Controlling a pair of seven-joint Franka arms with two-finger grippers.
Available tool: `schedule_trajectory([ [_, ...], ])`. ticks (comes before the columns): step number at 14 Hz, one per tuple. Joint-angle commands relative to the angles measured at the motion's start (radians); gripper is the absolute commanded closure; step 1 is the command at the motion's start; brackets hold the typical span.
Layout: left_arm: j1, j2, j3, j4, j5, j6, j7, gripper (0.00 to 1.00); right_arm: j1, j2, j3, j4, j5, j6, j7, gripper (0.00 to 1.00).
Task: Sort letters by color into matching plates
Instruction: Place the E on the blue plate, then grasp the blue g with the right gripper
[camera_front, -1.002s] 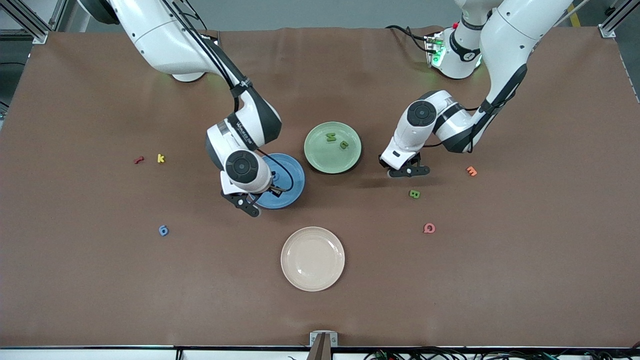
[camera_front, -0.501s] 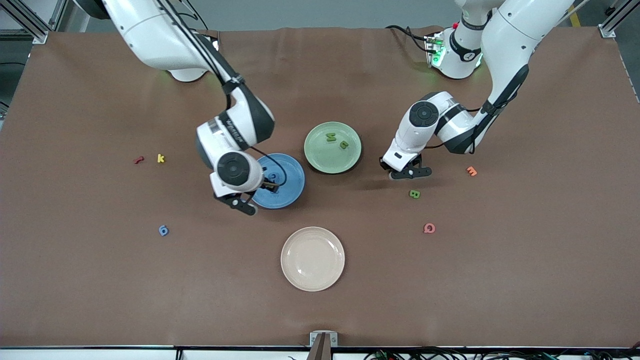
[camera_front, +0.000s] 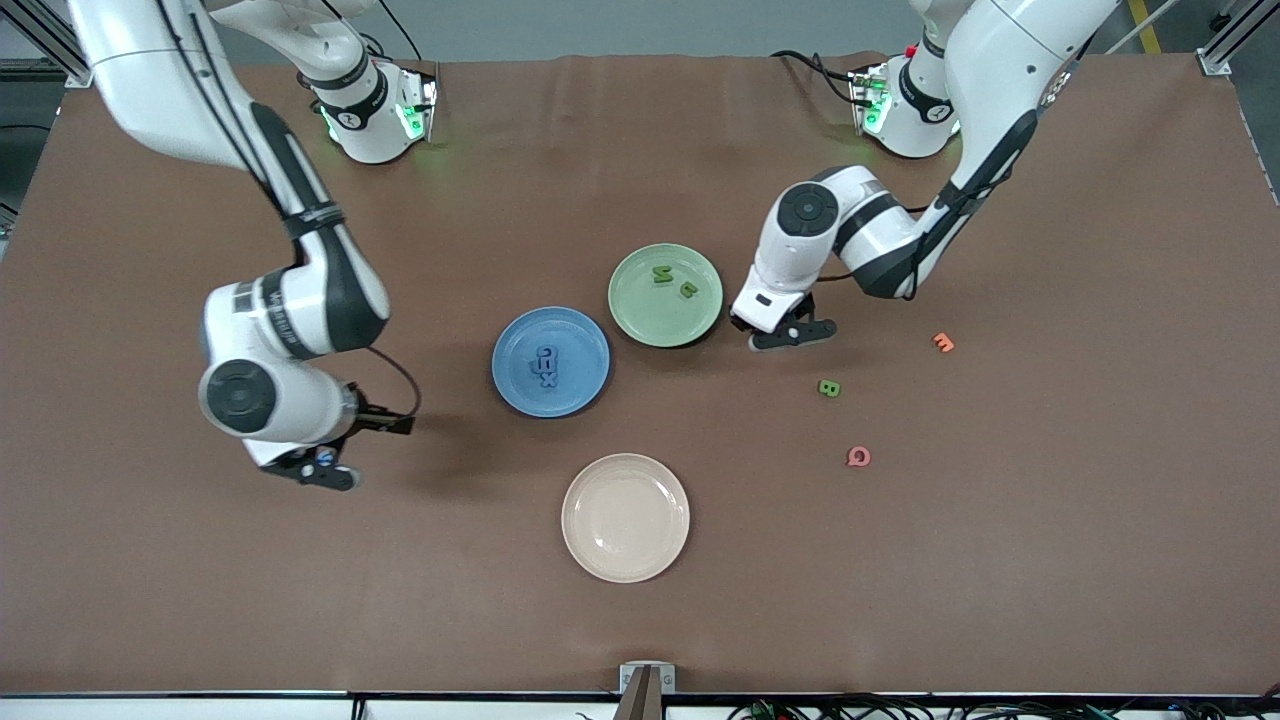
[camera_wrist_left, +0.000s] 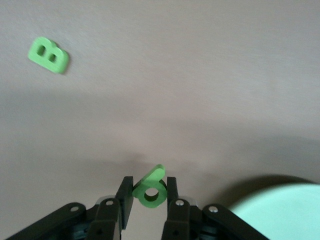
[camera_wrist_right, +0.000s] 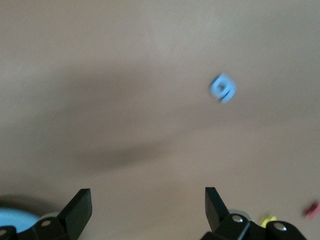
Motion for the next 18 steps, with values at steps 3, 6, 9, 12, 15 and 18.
schedule_trajectory([
  [3, -0.153, 0.054, 0.003, 0.218, -0.126, -0.182, -0.078, 0.82, -0.117, -0.008, 0.023, -0.116, -0.025, 0.216, -0.191, 0.00],
  [6, -0.235, 0.145, 0.015, 0.342, -0.125, -0.224, -0.143, 0.82, -0.161, 0.028, 0.023, -0.116, -0.025, 0.317, -0.286, 0.03],
  [9, -0.368, 0.197, 0.107, 0.417, -0.125, -0.222, -0.180, 0.82, -0.201, 0.079, 0.023, -0.116, -0.025, 0.414, -0.385, 0.12],
  [12, -0.445, 0.230, 0.162, 0.444, -0.125, -0.222, -0.210, 0.82, -0.209, 0.099, 0.023, -0.116, -0.025, 0.445, -0.399, 0.35],
  [15, -0.454, 0.250, 0.162, 0.445, -0.123, -0.214, -0.211, 0.82, -0.210, 0.108, 0.023, -0.118, -0.022, 0.448, -0.397, 0.36],
  [18, -0.471, 0.262, 0.170, 0.454, -0.117, -0.211, -0.210, 0.82, -0.204, 0.130, 0.024, -0.119, -0.020, 0.452, -0.396, 0.36],
])
